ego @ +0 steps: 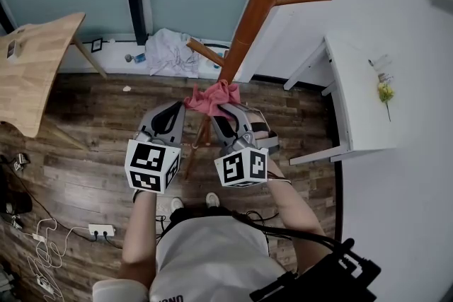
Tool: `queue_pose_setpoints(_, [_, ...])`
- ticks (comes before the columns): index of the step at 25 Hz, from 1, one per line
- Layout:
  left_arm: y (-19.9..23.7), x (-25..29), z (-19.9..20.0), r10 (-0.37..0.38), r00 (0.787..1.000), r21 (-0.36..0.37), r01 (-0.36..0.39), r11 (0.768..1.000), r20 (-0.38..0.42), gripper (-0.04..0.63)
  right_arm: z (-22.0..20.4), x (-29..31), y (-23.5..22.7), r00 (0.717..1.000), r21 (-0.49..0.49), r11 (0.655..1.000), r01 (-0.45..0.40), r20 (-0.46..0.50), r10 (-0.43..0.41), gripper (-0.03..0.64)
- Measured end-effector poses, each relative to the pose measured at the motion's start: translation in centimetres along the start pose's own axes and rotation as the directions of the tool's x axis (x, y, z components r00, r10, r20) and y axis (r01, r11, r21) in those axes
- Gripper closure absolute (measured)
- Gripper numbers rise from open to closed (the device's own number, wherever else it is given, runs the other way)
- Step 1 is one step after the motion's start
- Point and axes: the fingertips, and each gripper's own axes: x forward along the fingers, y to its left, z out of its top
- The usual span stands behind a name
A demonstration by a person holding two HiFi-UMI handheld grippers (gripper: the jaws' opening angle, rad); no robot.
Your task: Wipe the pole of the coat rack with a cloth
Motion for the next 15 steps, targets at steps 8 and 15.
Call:
queue_pose_setpoints(8, [-0.4, -0.1, -1.0, -0.004, 1.000, -0.013, 0.004, 1.000, -0.021, 0.583, -1.2, 0.3, 1.4, 0.999, 0.014, 0.999, -0.029, -0.024, 0.029, 0.535])
queue_pose_setpoints(15, [-0.3, -0.1, -1.8, -0.003, 0.999, -0.011, 0.003, 1.000, -0.041, 0.583, -2.2, 0.9, 2.5, 0.998, 0.025, 0.998, -0.052, -0.046, 0.053, 0.535])
